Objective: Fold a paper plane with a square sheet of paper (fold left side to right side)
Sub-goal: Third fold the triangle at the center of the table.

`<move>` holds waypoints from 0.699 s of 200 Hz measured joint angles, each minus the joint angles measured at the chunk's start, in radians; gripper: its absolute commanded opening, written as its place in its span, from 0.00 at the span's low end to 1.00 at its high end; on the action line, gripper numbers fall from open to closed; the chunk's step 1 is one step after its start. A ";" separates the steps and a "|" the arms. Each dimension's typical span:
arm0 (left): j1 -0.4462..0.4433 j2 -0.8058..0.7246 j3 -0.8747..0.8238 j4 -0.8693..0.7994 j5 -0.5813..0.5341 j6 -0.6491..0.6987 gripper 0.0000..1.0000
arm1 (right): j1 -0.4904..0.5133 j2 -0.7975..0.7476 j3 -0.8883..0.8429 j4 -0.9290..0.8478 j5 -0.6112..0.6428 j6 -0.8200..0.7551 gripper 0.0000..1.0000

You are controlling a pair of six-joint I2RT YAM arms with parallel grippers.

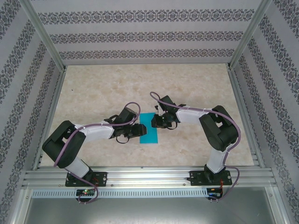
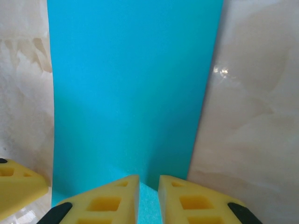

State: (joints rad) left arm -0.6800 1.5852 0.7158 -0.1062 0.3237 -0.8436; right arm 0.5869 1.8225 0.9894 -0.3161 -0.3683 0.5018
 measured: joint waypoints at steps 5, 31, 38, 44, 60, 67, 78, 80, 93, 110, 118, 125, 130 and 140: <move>-0.002 0.002 0.000 0.002 0.000 0.000 0.54 | 0.000 0.000 0.000 0.000 0.000 0.000 0.20; -0.004 0.011 0.000 0.009 0.000 -0.004 0.53 | 0.000 0.000 0.002 -0.003 0.000 0.000 0.20; -0.004 0.012 0.000 0.009 0.000 -0.004 0.53 | 0.000 0.000 0.002 -0.003 0.000 0.000 0.20; -0.004 0.013 0.000 0.009 0.000 -0.004 0.52 | 0.000 0.000 0.002 -0.003 0.000 0.000 0.20; -0.004 0.014 0.001 0.008 0.000 -0.004 0.50 | 0.000 0.002 0.002 -0.003 0.000 0.000 0.20; -0.004 0.015 0.002 0.008 -0.001 -0.005 0.50 | 0.000 0.002 0.002 -0.003 0.000 0.000 0.20; -0.004 0.016 0.002 0.009 -0.001 -0.006 0.49 | 0.000 0.002 0.003 -0.003 -0.001 0.000 0.20; -0.004 0.016 0.002 0.009 -0.001 -0.008 0.49 | 0.000 0.002 0.003 -0.003 -0.001 0.000 0.20; -0.004 0.017 0.002 0.010 -0.001 -0.013 0.48 | 0.000 0.002 0.003 -0.003 -0.002 0.000 0.20; -0.008 0.021 0.002 0.022 0.004 -0.024 0.46 | 0.000 0.003 0.003 -0.003 -0.002 0.000 0.20; -0.015 0.026 0.002 0.036 0.008 -0.029 0.45 | 0.000 0.003 0.003 -0.003 -0.003 0.000 0.20; -0.020 0.029 0.002 0.043 0.011 -0.031 0.45 | 0.000 0.003 0.003 -0.003 -0.003 0.000 0.20; -0.023 0.029 0.001 0.045 0.013 -0.031 0.45 | 0.000 0.004 0.004 -0.003 -0.003 0.000 0.20; -0.028 0.029 0.001 0.051 0.016 -0.034 0.44 | 0.000 0.004 0.004 -0.003 -0.003 0.000 0.20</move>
State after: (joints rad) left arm -0.7078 1.6146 0.7170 -0.0551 0.3393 -0.8776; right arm 0.5865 1.8263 0.9932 -0.3191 -0.3714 0.5018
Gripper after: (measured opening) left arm 0.448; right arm 0.201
